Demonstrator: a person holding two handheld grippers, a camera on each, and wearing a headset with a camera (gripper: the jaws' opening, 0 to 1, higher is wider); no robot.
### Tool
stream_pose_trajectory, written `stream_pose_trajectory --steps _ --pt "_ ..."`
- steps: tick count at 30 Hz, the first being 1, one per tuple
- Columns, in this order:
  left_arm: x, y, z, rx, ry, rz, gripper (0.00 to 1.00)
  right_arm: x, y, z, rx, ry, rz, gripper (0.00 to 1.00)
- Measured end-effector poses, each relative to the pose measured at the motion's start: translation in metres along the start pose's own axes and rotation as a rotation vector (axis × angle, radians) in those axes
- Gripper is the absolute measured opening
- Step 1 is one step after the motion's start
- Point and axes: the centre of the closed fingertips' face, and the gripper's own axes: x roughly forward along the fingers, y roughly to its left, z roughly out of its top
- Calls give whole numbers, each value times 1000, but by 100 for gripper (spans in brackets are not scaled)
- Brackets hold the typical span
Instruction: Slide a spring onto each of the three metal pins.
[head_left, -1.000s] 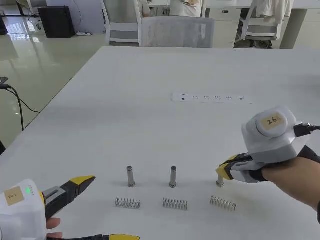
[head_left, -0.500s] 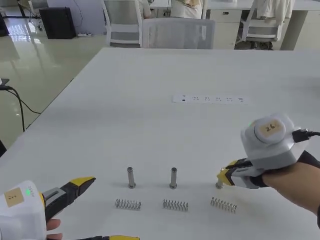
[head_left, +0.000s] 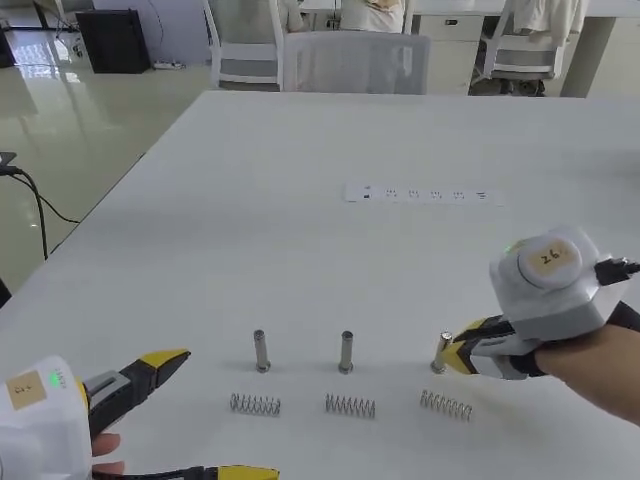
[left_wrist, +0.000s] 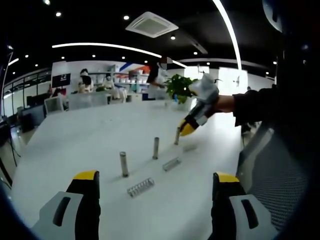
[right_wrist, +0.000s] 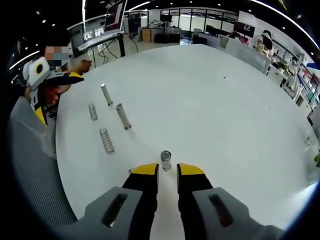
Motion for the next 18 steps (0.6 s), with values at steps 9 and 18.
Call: stream_pose_trajectory --steps 9,18 --pt "1 -1 0 -3 -2 -3 90 -10 15 -13 -10 15 46 13" --pt "2 -3 -2 -1 3 -14 90 -9 36 -29 -59 72 120 13"
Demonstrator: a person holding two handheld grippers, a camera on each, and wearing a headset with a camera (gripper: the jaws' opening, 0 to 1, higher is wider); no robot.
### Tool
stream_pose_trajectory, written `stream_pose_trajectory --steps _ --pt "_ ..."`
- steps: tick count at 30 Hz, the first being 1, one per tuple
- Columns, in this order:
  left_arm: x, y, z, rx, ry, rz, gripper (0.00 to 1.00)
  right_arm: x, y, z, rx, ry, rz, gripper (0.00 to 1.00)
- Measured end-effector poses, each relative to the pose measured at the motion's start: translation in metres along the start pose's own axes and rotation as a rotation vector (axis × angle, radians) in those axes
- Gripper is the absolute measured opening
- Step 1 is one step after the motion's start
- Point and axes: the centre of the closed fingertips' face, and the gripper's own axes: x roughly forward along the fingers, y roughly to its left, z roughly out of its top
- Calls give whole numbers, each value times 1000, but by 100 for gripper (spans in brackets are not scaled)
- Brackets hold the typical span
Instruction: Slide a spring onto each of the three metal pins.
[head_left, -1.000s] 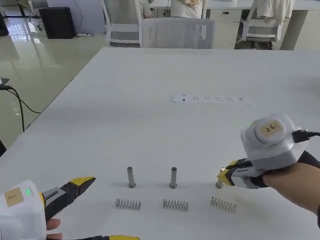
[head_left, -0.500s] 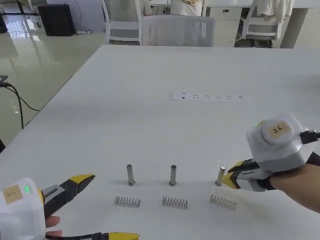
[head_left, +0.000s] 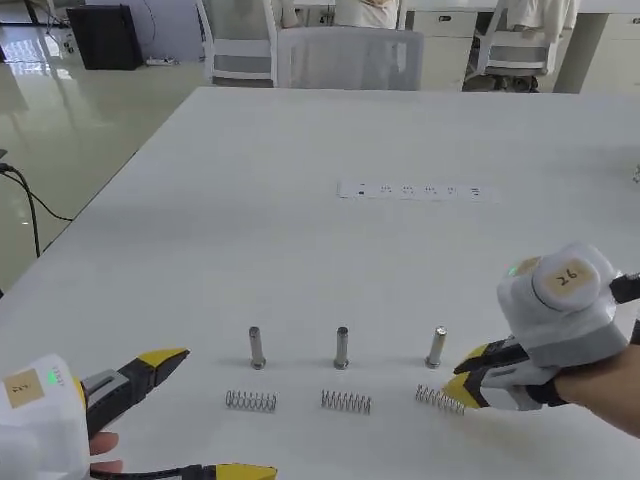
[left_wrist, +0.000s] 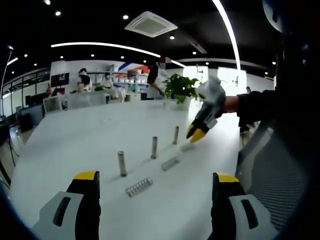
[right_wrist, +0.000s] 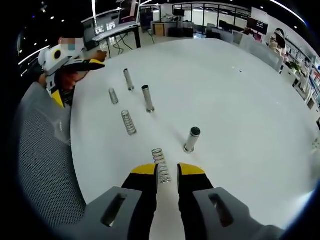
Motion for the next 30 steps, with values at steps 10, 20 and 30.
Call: stream_pose_trajectory --steps 10,20,30 --pt "0 -1 -1 -6 0 -3 89 8 5 -16 -54 79 15 12" --pt "1 -3 -2 -7 5 -7 89 11 3 -22 -83 106 7 10" --pt "1 -4 -1 -3 7 -12 88 12 5 -22 -137 121 1 8"
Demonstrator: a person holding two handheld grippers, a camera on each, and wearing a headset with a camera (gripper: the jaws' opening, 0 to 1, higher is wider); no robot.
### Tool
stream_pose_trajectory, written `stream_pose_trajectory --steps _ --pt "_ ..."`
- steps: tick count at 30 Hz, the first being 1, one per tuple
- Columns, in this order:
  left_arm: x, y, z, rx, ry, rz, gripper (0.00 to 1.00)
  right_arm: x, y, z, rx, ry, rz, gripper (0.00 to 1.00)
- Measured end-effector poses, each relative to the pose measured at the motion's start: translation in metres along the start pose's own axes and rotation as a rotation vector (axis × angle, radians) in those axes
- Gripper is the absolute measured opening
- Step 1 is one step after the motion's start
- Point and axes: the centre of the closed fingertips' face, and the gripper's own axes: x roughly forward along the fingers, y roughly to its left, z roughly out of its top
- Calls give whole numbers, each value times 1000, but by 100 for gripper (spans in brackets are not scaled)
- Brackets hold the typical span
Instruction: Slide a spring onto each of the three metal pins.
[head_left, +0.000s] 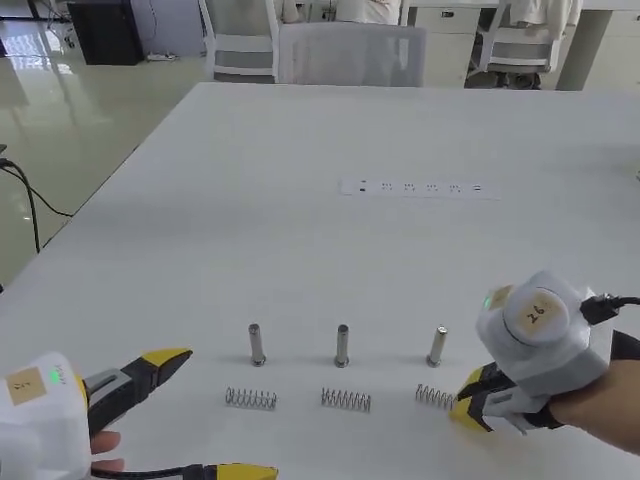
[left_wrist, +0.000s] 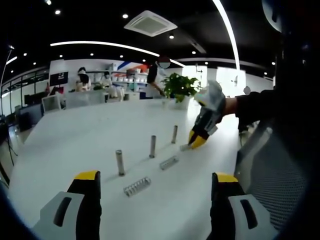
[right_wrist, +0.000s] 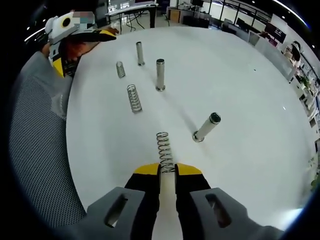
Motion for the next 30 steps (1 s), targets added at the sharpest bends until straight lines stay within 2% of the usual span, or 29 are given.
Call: stream_pose_trajectory --steps 6,11,17,22,25,30 --pt "0 -2 0 6 5 -14 87 -4 6 4 5 -11 21 8" --pt "1 -9 0 20 14 -47 85 -8 16 16 4 -47 56 8" --pt "4 -18 0 37 31 -105 80 -11 30 23 -14 -65 95 8" --pt "8 -22 1 50 43 -144 77 -18 45 39 -15 -121 145 8" --pt "10 -23 3 64 54 -163 75 -21 48 46 -27 -133 151 8" --pt "11 -28 5 99 82 -224 70 -25 55 54 -52 -145 166 8"
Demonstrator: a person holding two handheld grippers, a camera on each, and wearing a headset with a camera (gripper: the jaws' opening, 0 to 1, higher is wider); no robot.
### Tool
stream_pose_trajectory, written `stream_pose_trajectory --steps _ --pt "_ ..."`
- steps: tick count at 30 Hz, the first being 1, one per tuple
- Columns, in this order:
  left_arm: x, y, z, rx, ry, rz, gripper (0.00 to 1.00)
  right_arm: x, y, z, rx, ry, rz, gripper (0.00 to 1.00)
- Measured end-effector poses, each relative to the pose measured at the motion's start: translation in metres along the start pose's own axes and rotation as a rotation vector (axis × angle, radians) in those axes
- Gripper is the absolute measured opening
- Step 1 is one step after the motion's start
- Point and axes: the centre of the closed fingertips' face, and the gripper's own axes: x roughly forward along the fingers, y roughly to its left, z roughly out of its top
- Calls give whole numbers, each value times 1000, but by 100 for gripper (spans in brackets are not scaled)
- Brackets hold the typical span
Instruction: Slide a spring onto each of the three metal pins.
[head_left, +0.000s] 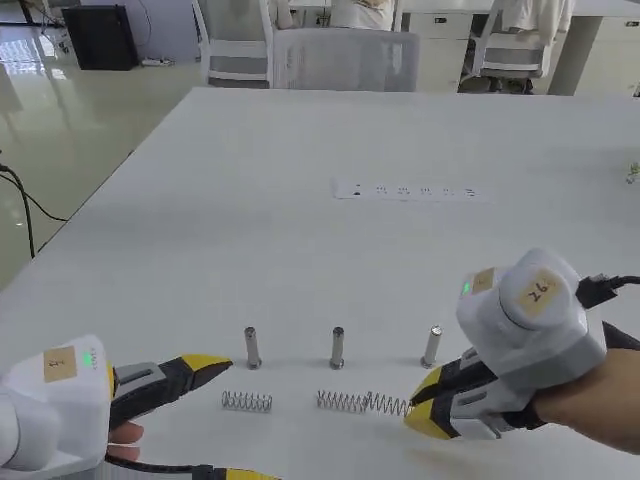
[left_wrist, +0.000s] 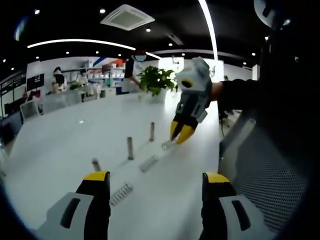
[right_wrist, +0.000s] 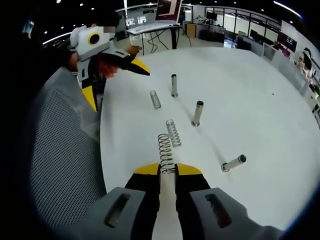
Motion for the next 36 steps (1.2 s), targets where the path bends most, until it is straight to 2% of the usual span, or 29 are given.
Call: stream_pose_trajectory --steps 5,9,16,28,36 --pt "2 0 5 23 18 -42 66 0 5 7 -23 1 12 8" --pt "8 -5 8 44 30 -81 60 0 8 13 -43 1 17 8" --pt "25 -11 9 49 29 -126 56 0 13 19 -69 4 29 8" --pt "51 -25 16 52 10 -220 38 2 19 23 -96 22 43 8" --pt "57 -37 10 75 32 -268 34 1 25 22 -115 29 62 8"
